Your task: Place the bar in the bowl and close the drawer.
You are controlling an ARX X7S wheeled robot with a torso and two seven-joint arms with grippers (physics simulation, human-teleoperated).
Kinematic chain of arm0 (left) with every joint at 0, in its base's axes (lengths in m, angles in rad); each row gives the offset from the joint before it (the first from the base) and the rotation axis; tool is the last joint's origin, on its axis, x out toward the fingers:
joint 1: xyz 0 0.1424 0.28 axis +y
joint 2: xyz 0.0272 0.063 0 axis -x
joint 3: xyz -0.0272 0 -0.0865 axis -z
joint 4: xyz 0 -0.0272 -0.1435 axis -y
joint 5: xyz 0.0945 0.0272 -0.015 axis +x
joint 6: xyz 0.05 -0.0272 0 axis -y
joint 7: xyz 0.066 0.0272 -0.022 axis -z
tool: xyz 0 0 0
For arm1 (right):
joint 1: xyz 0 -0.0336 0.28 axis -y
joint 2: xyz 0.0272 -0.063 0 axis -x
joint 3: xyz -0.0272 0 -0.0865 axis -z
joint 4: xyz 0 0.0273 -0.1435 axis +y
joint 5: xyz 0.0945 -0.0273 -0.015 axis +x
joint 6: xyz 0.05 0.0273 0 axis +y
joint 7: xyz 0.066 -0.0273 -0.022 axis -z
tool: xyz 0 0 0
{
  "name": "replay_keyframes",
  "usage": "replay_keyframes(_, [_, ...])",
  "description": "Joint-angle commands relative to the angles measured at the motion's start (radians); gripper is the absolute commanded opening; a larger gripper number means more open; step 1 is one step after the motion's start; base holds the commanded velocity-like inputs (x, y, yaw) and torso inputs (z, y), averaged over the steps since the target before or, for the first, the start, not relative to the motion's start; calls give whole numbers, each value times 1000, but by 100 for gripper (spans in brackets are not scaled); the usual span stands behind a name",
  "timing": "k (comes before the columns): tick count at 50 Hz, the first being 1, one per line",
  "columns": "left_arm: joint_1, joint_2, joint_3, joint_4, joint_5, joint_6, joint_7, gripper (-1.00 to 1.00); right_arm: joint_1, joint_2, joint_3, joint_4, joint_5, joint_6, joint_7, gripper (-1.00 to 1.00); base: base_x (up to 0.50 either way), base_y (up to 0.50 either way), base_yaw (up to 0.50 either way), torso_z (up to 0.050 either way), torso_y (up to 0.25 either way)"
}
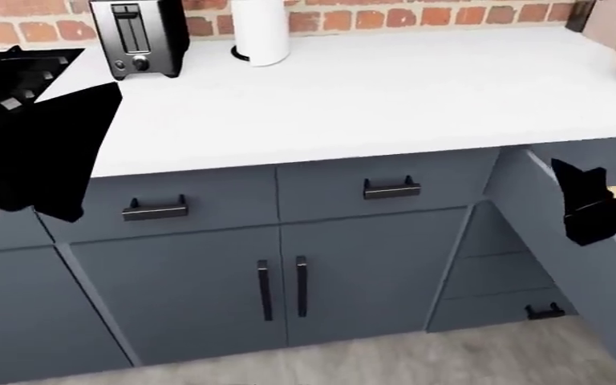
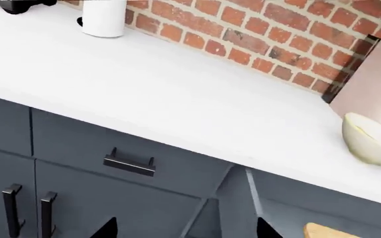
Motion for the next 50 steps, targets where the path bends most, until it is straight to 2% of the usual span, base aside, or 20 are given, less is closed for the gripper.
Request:
replay_keyframes(1, [29, 3, -13, -14, 32, -10, 21, 100, -30, 102, -82, -63, -111, 0, 0, 100, -182, 25, -500, 0, 0])
replay_keyframes(9, [31, 13, -5, -28, 53, -14, 29, 100, 100, 182, -203, -4, -284, 0, 0, 100, -198, 33, -500, 0, 0])
replay_keyframes(19, [41, 20, -7, -40, 74, -16, 42, 100, 119, 197, -238, -13, -385, 0, 0, 100, -206, 47, -500, 0, 0])
replay_keyframes(27, [59, 19, -26, -34, 94, -17, 52, 100, 65, 183, -155, -73, -390, 0, 0, 100, -203, 58, -500, 0, 0])
replay_keyframes(39, [64, 2, -55, -12, 111, -14, 52, 100, -147, 98, 18, -267, -426, 0, 0, 100, -198, 70, -500, 0, 0])
replay_keyframes(50, [-42, 15, 86, -32, 91, -45, 6, 100, -158, 100, 23, -268, -429, 0, 0, 100, -194, 84, -500, 0, 0])
